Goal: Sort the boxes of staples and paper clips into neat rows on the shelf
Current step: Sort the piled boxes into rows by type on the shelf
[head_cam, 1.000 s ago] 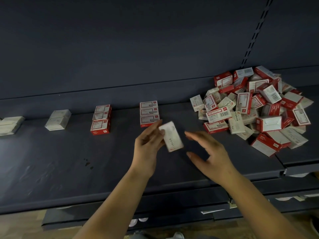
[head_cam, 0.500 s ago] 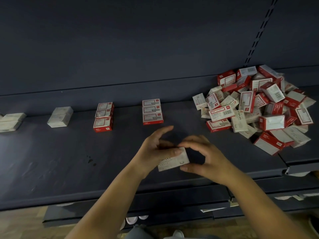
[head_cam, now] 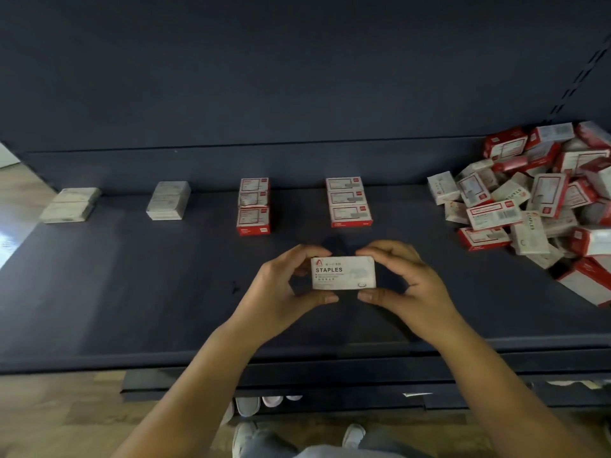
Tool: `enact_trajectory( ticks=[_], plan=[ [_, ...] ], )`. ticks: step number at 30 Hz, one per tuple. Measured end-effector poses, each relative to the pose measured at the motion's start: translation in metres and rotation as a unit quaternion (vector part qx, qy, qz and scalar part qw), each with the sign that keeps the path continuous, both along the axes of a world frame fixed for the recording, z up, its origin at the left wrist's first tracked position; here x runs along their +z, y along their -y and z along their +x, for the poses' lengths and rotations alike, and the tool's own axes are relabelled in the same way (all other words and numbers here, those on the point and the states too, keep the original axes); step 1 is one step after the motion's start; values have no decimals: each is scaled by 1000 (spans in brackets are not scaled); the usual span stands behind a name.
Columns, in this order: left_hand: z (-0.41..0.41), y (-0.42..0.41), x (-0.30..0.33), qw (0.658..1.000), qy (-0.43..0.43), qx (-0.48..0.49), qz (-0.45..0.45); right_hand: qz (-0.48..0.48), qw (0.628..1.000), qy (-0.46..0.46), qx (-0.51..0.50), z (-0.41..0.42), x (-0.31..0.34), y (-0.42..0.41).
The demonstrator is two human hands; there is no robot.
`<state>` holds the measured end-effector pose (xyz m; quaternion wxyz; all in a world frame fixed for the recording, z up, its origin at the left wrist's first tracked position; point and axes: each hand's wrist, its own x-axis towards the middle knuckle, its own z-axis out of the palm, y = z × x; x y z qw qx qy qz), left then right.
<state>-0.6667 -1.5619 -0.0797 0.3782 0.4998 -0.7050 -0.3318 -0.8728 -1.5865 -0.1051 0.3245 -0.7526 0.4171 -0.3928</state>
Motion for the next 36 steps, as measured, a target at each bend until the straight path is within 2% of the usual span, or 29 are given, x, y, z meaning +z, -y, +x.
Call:
enact_trajectory(
  ticks=[5, 10, 13, 15, 20, 24, 27, 32, 36],
  plan=[
    [62, 0, -3, 1000, 16, -8, -17, -11, 1000, -23, -11, 60, 3, -2],
    [132, -4, -16, 999, 49, 7, -16, -145, 974, -165, -50, 127, -6, 1],
    [179, -10, -25, 997, 70, 31, -5, -166, 969, -178, -44, 169, -11, 1],
    [210, -14, -31, 992, 113, 50, -13, -171, 969, -176, -28, 195, -14, 1],
    [290, -20, -47, 967, 230, 108, -4, -160, 970, -185, 2, 253, -21, 1],
    [337, -16, -52, 941, 266, 204, 51, -171, 966, -195, 19, 283, -24, 2],
    [360, -8, -54, 911, 330, 233, 83, -183, 960, -211, 17, 299, -25, 2],
    [381, 7, -58, 885, 370, 262, 101, -185, 958, -218, 17, 318, -23, 5],
    [393, 22, -58, 879, 374, 278, 99, -180, 958, -224, 19, 326, -23, 9]
  ],
)
